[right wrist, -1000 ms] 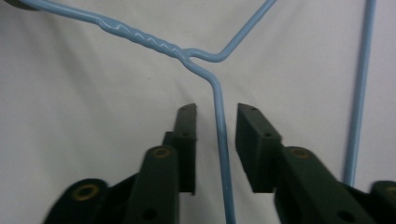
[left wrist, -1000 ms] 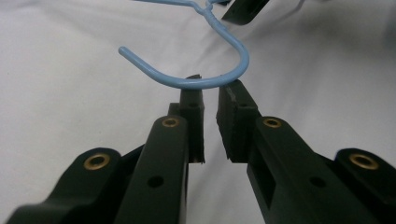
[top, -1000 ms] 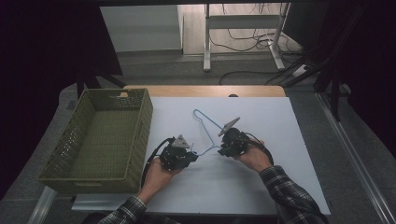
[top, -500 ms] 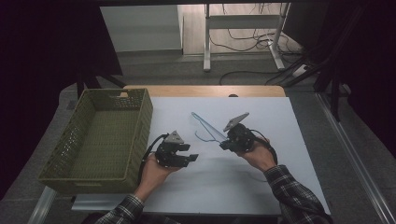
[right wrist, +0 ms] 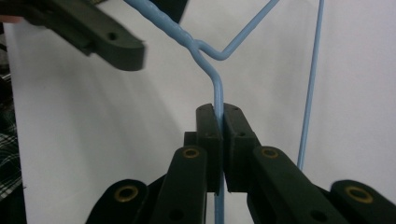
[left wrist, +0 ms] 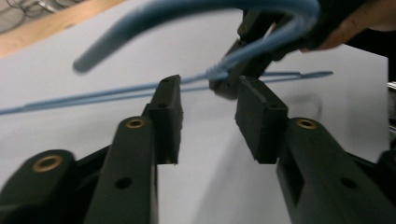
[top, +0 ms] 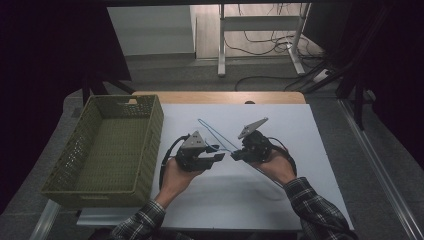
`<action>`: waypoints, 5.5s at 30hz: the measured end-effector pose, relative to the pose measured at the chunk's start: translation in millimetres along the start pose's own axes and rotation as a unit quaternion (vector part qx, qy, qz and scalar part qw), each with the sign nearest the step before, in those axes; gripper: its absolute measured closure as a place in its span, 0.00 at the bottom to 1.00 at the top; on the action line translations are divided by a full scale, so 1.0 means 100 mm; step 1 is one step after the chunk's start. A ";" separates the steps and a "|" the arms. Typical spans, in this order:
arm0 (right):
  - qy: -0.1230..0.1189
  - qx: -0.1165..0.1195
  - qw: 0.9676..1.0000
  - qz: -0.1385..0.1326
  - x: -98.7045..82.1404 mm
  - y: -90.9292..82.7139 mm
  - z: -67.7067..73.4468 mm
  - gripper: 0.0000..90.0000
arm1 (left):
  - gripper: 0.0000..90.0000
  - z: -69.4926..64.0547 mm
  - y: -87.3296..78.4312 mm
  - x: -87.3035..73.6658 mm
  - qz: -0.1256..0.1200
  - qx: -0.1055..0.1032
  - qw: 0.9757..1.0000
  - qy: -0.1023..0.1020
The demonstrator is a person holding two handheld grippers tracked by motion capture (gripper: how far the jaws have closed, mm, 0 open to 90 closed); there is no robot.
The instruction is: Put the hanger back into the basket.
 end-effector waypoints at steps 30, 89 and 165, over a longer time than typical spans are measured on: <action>-0.030 -0.038 0.999 -0.016 0.00 -0.23 0.16 0.96 | 0.54 0.10 -0.34 0.19 0.062 0.021 0.998 -0.006; 0.042 -0.038 0.990 -0.128 -0.26 -0.85 0.10 0.08 | 0.97 0.27 -0.66 0.22 0.154 -0.027 0.988 -0.009; 0.142 -0.088 0.977 -0.136 -1.22 -0.82 0.10 0.03 | 0.97 1.91 -2.60 -1.42 0.129 0.241 0.938 -0.212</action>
Point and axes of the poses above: each handheld gripper's, and its own axes: y roughly forward along the jaws, x roughly out of its top, z roughly to its left, the point moved 8 cm from there along y, roughly forward along the jaws, and after that the axes turned 4 degrees about y, right-handed, at the moved point
